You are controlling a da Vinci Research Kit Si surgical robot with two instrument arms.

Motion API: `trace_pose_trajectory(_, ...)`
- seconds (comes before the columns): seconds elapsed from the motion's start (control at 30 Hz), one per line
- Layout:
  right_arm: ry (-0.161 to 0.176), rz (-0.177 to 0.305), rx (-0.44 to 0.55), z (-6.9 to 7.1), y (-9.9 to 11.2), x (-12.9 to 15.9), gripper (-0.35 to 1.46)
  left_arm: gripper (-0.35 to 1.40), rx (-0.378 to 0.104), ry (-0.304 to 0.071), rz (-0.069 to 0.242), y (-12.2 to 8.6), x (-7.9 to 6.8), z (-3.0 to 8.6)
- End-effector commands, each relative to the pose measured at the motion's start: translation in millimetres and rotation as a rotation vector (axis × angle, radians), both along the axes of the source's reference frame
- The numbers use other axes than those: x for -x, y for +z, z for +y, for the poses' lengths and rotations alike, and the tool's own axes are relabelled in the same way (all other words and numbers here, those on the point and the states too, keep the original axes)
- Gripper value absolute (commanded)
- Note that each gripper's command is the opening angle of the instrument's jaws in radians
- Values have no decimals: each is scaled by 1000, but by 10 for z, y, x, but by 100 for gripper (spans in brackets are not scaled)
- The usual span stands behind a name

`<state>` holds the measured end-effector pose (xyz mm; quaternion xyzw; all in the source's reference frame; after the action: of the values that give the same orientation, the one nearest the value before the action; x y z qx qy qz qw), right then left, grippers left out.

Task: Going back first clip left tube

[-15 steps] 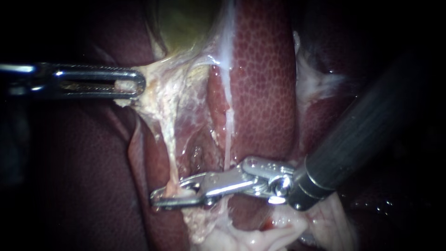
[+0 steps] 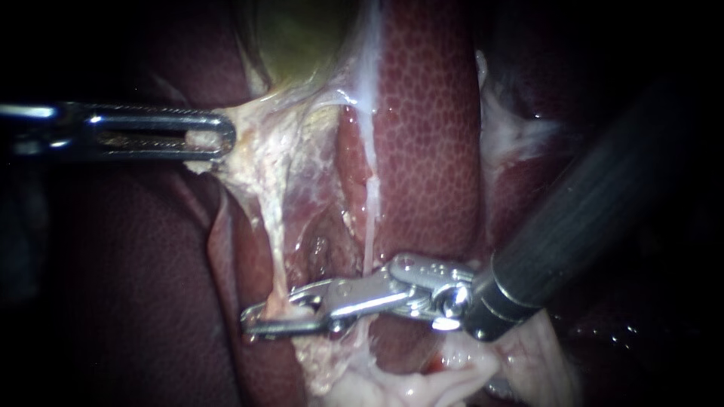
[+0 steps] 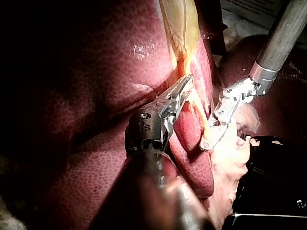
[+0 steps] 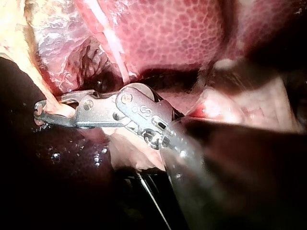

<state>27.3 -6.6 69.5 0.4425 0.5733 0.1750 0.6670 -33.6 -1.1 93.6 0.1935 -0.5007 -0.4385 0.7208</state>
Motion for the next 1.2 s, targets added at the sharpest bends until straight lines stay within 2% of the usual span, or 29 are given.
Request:
trace_pose_trajectory(0.03,20,25,39,1,0,-2,16,-35,0,0,0,0,0,0)
trace_pose_trajectory(0.13,50,42,82,4,1,-11,49,-35,0,0,0,-1,-1,0)
trace_pose_trajectory(0.17,58,40,95,5,1,-13,52,-35,0,0,0,-1,0,0)
trace_pose_trajectory(0.23,112,36,124,11,3,-20,60,-35,0,0,0,-1,0,0)
trace_pose_trajectory(0.27,121,41,127,13,3,-20,60,-35,0,0,0,-1,0,-1)
trace_pose_trajectory(0.57,137,56,178,38,1,-2,60,-35,0,0,0,-3,-2,-2)
trace_pose_trajectory(0.83,136,66,194,50,-8,30,60,-35,0,1,0,-3,-4,-2)
trace_pose_trajectory(0.97,156,57,217,62,-17,62,60,-35,0,2,-1,-4,-5,-3)
trace_pose_trajectory(1.2,145,17,255,88,-44,128,60,-35,0,2,-1,-4,-6,-3)
